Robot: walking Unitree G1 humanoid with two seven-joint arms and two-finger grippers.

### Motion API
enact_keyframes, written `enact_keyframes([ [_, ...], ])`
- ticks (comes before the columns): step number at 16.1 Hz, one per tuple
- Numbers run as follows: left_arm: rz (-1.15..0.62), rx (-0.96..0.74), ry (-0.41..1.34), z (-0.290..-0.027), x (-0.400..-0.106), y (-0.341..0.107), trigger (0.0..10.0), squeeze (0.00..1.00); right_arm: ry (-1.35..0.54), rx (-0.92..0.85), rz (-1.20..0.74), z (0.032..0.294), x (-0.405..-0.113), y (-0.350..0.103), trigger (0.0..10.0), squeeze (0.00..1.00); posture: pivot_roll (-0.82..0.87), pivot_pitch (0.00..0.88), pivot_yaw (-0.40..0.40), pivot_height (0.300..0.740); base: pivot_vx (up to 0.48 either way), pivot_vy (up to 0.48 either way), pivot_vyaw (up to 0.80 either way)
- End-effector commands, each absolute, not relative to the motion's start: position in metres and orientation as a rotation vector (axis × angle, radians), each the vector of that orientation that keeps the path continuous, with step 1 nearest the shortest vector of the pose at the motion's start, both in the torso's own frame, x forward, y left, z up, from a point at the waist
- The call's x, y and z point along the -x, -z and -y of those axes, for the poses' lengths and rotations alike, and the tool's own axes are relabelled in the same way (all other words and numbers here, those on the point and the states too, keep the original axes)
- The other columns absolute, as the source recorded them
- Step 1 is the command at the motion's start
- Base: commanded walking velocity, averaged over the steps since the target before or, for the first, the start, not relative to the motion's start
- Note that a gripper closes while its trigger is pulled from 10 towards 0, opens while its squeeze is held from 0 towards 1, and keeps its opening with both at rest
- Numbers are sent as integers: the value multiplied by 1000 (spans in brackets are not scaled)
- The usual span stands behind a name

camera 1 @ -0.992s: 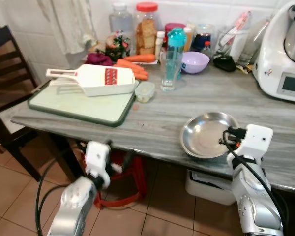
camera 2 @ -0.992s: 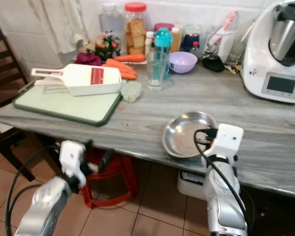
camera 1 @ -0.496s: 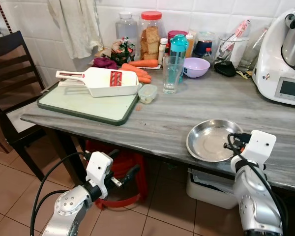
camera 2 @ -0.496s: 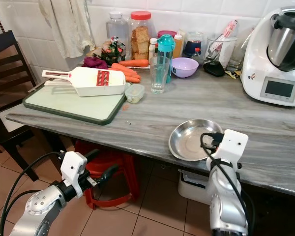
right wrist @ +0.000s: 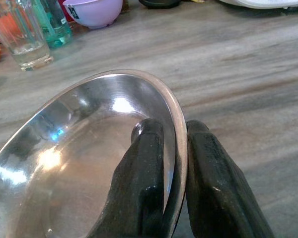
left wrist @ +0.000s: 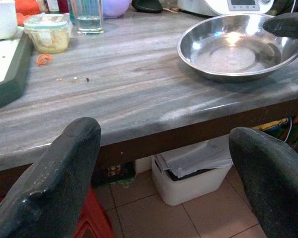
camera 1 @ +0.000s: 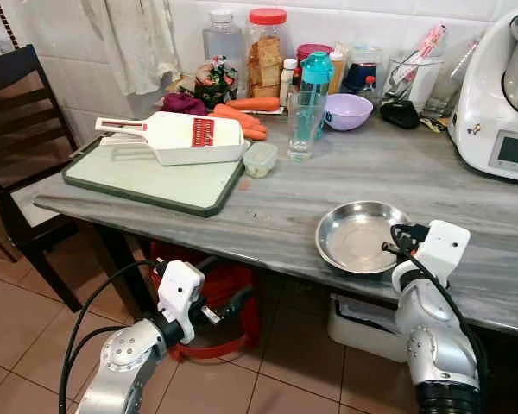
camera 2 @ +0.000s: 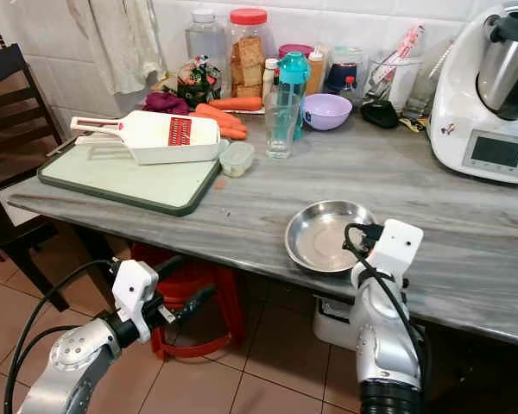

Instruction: Setting the table

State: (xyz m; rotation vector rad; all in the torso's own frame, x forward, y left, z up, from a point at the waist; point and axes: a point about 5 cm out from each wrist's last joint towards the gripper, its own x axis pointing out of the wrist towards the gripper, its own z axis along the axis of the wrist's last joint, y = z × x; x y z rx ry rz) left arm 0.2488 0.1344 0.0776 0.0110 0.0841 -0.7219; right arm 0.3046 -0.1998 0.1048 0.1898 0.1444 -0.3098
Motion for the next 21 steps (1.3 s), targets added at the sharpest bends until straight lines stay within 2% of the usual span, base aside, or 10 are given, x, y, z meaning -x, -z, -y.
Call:
enact_keyframes([
  [1,-75,-17,734,-133,-249,-81,10000,0,304,-187,-167,197,-308,-101,10000,0,-40,0,-16,740,0,0,0],
  [7,-83,7,723,-128,-248,-77,10000,0,364,-168,-158,208,-316,-102,10000,0,-51,0,-19,740,0,0,0],
  [10,-77,-9,786,-121,-252,-79,10000,0,346,-97,-121,208,-322,-106,10000,0,-57,0,5,740,0,0,0],
  [14,-69,-16,791,-122,-257,-82,10000,0,402,-126,-125,216,-320,-103,10000,0,-65,0,26,740,0,0,0],
  [15,-69,-14,785,-122,-256,-82,10000,0,398,-145,-126,216,-318,-101,10000,902,-61,0,28,740,0,0,0],
  [16,-70,-12,782,-122,-255,-81,10000,0,392,-158,-126,216,-318,-100,10000,1000,-56,0,28,740,0,0,0],
  [21,-68,3,740,-124,-256,-81,10000,0,370,-180,-141,206,-326,-96,10000,1000,-29,0,21,740,0,0,0],
])
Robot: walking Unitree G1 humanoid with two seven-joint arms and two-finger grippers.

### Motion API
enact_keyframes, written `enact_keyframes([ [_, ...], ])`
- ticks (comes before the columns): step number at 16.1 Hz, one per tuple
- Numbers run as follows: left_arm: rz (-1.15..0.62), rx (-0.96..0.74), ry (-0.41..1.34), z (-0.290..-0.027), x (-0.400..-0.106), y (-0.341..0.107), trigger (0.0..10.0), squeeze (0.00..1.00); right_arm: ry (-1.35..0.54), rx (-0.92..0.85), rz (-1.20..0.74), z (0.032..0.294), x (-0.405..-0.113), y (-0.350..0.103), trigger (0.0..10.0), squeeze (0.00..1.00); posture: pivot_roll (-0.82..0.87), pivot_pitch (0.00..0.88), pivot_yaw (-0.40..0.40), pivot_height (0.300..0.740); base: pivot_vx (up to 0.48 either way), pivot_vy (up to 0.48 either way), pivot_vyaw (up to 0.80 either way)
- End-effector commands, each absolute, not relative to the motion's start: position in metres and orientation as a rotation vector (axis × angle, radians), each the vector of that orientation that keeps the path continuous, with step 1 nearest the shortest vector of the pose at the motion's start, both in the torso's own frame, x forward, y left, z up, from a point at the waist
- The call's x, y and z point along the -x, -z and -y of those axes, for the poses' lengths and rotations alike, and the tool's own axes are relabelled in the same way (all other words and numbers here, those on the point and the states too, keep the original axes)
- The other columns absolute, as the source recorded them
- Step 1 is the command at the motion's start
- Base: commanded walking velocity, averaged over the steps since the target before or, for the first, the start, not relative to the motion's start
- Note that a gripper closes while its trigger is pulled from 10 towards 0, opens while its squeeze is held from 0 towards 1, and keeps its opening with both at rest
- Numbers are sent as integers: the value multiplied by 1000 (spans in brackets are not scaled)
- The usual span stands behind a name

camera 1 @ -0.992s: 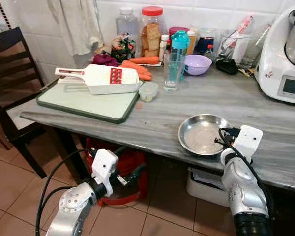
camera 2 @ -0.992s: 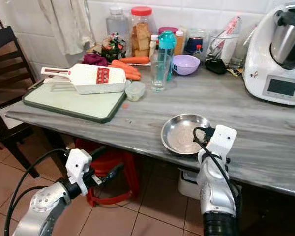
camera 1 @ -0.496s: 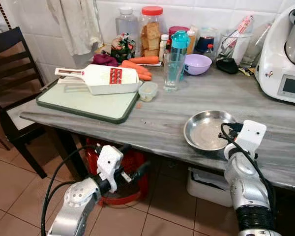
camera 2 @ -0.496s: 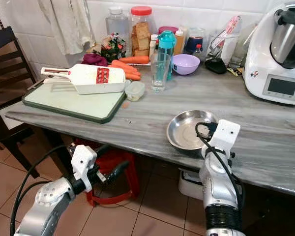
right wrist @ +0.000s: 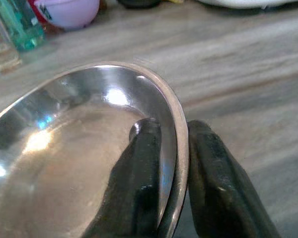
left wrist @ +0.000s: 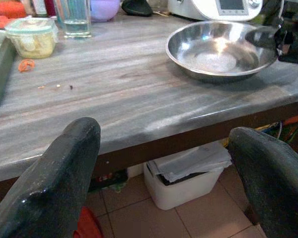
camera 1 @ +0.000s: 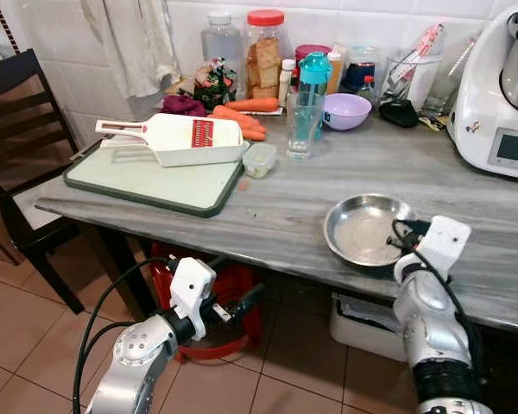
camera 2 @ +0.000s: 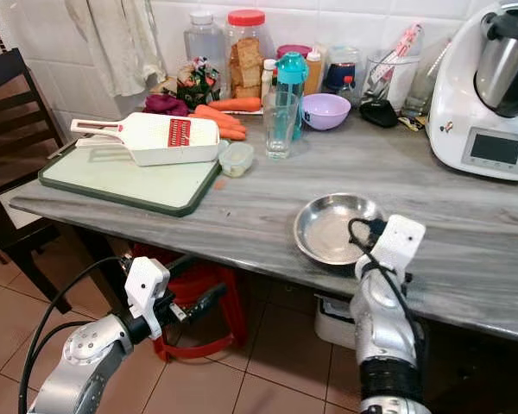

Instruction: Setting the table

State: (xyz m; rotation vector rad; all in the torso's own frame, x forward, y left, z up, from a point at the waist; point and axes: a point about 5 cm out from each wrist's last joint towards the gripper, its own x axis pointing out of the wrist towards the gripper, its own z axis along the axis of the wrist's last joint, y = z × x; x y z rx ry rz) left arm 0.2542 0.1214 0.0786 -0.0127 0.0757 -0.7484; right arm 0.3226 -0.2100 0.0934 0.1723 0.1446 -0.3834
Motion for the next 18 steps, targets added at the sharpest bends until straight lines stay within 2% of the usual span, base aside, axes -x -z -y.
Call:
enact_keyframes([
  [1,-67,-1,735,-126,-257,-81,10000,0,362,-182,-145,204,-328,-95,10000,1000,-23,0,19,740,0,0,0],
  [10,-56,-4,715,-124,-260,-82,10000,0,305,-198,-116,195,-334,-99,10000,1000,-28,0,18,740,0,0,0],
  [18,-18,30,620,-124,-263,-88,10000,0,241,-37,30,201,-314,-129,10000,1000,-44,0,5,740,0,0,0],
])
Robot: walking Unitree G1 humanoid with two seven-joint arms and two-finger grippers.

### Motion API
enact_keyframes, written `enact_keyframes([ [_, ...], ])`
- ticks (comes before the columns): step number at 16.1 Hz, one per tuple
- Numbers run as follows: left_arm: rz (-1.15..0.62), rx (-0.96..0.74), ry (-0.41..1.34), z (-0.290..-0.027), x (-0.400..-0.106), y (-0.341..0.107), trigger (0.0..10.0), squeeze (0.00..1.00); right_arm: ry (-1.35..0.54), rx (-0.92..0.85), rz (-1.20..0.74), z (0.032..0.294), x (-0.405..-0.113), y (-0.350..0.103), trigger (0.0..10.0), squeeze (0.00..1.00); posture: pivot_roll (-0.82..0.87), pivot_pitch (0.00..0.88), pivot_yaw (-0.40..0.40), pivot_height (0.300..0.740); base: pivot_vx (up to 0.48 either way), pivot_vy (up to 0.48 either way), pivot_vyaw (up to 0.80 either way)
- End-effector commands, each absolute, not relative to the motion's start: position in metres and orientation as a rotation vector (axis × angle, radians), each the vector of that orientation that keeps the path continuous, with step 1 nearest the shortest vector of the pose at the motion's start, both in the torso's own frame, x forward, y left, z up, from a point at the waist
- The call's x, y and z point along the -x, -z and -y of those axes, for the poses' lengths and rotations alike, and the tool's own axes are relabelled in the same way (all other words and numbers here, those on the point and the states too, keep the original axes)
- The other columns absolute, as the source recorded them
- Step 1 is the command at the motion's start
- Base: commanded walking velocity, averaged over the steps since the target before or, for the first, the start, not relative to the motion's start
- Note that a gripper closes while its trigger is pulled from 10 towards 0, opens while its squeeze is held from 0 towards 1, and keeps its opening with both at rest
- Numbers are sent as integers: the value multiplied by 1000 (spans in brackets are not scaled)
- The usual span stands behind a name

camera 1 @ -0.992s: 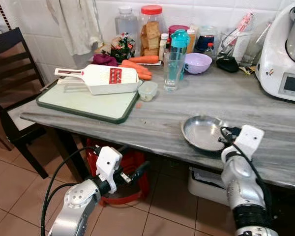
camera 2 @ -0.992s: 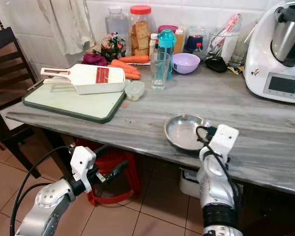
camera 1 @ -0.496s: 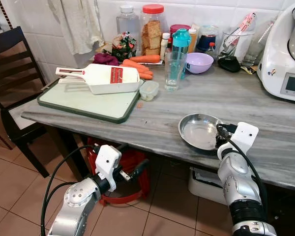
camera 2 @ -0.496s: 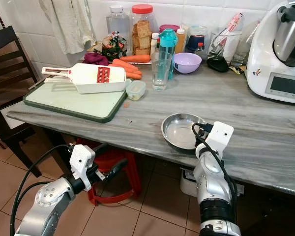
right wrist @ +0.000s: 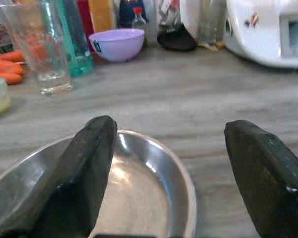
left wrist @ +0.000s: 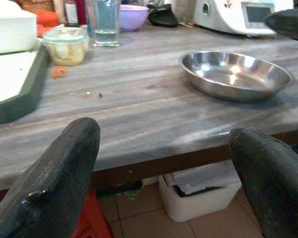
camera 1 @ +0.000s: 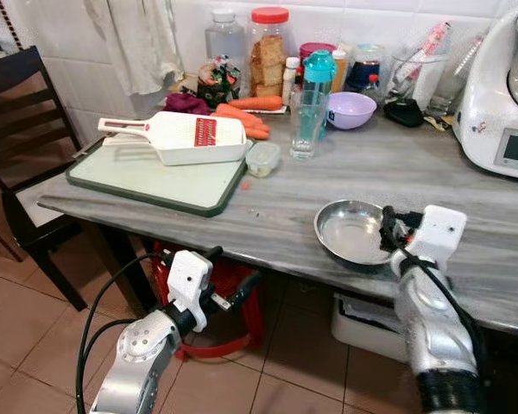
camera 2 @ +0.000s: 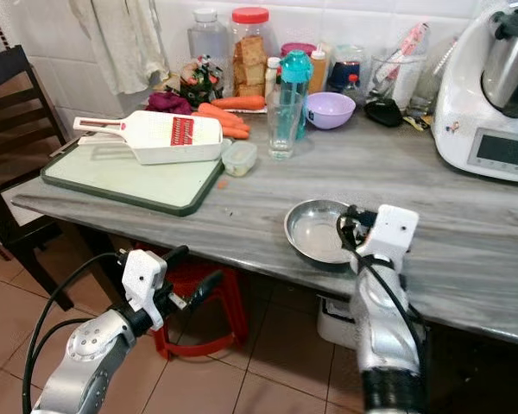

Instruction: Setting the table

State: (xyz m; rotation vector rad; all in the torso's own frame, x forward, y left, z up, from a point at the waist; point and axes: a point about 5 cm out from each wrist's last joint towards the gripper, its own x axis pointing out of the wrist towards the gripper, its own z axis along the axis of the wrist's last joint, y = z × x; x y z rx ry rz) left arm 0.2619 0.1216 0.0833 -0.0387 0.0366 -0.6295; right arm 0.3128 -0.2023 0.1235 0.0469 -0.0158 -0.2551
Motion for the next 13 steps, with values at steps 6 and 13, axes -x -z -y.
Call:
enact_keyframes([
  [6,-2,18,411,-141,-275,-89,10000,0,239,29,59,207,-289,-138,10000,1000,-68,0,17,740,0,0,0],
  [13,-60,-61,200,-155,-286,-88,10000,0,253,40,30,210,-269,-137,10000,1000,-78,0,34,740,0,0,0],
])
